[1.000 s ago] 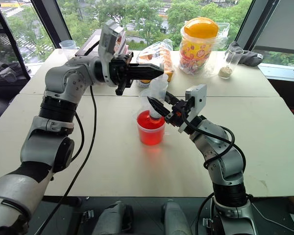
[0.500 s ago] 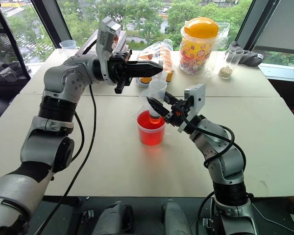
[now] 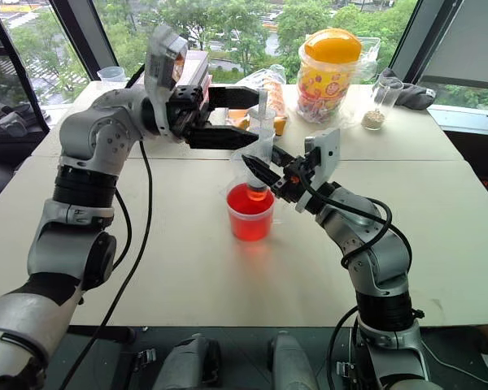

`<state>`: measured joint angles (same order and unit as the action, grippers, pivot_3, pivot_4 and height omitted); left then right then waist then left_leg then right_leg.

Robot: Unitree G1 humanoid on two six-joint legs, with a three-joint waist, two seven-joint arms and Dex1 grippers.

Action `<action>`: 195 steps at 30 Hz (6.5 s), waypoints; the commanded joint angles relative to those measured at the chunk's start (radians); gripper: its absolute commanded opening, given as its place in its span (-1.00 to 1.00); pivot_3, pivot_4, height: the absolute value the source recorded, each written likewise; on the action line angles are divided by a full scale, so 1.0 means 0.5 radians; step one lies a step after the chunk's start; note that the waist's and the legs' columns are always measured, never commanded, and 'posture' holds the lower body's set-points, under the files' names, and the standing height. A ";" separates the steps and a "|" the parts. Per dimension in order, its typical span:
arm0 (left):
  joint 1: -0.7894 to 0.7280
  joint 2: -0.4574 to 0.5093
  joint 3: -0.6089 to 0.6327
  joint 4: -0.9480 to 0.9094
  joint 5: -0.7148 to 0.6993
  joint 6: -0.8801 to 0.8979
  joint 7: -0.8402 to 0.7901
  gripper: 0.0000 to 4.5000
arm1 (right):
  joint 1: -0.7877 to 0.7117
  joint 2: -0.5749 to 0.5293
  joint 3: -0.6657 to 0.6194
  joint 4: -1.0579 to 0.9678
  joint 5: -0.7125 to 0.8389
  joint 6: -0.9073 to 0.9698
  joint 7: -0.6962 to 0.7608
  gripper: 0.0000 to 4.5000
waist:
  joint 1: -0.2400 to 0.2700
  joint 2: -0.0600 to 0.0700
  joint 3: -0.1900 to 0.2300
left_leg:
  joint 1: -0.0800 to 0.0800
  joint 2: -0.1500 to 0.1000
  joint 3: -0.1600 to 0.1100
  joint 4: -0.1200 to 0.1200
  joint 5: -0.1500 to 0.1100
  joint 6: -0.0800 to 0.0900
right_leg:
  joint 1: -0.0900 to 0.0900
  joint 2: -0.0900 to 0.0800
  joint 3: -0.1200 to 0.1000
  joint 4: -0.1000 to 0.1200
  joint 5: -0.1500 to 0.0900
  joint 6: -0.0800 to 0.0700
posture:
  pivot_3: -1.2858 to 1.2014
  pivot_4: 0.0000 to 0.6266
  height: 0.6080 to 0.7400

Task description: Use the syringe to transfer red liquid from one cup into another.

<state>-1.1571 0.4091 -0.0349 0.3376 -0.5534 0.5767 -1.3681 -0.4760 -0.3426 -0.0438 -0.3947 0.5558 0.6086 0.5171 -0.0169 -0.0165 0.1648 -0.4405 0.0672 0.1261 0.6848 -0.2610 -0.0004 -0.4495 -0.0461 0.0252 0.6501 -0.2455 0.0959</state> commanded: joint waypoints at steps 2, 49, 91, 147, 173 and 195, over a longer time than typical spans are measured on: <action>0.042 0.105 0.047 -0.055 0.026 -0.014 0.028 0.99 | -0.107 -0.023 -0.074 -0.121 0.110 0.007 0.000 -0.38 | 0.002 0.000 0.000 | 0.000 0.000 0.000 0.000 0.000 0.000 | 0.000 0.000 0.000 0.000 0.000 0.000 | 0.03 -0.52 1.00; -0.492 -0.088 0.121 0.900 0.295 -0.389 0.309 0.99 | -1.020 0.172 -0.050 1.853 -0.394 -0.908 0.448 -0.38 | -0.031 0.001 0.000 | -0.002 0.001 0.003 -0.003 0.007 -0.011 | -0.004 0.000 0.000 0.000 0.000 0.001 | 0.03 -0.52 1.00; -0.527 -0.207 0.082 1.329 0.691 -0.676 0.191 -0.98 | -1.200 0.131 -0.105 1.694 -0.379 -0.768 0.496 -0.38 | -0.055 0.001 0.001 | -0.003 0.001 0.003 -0.003 0.005 -0.008 | -0.005 0.000 0.000 0.000 0.000 0.001 | 0.03 -0.52 1.00; 0.400 0.317 0.161 0.069 0.403 -0.295 0.125 0.99 | -1.829 -0.243 -0.199 1.536 -0.281 1.114 -0.101 -0.38 | -0.042 0.002 0.001 | -0.005 0.002 0.005 -0.003 0.008 -0.014 | -0.013 -0.003 0.000 0.009 -0.001 0.000 | 0.03 -0.52 1.00; 0.724 0.444 0.080 -0.484 0.108 -0.026 0.017 1.00 | -1.248 -0.662 0.526 1.741 -0.371 1.855 0.095 -0.16 | -0.051 0.001 0.000 | -0.005 0.001 0.008 -0.003 0.001 -0.001 | -0.015 -0.002 0.005 0.006 0.000 0.000 | 0.03 -0.52 1.00; 0.656 0.653 0.069 -0.412 0.094 0.021 -0.111 1.00 | -0.558 -1.888 -0.462 -0.044 0.745 2.012 0.797 0.98 | 0.012 0.001 0.001 | -0.006 0.001 0.007 -0.004 0.000 0.000 | -0.014 -0.003 0.004 0.000 -0.001 -0.001 | 0.03 -0.52 1.00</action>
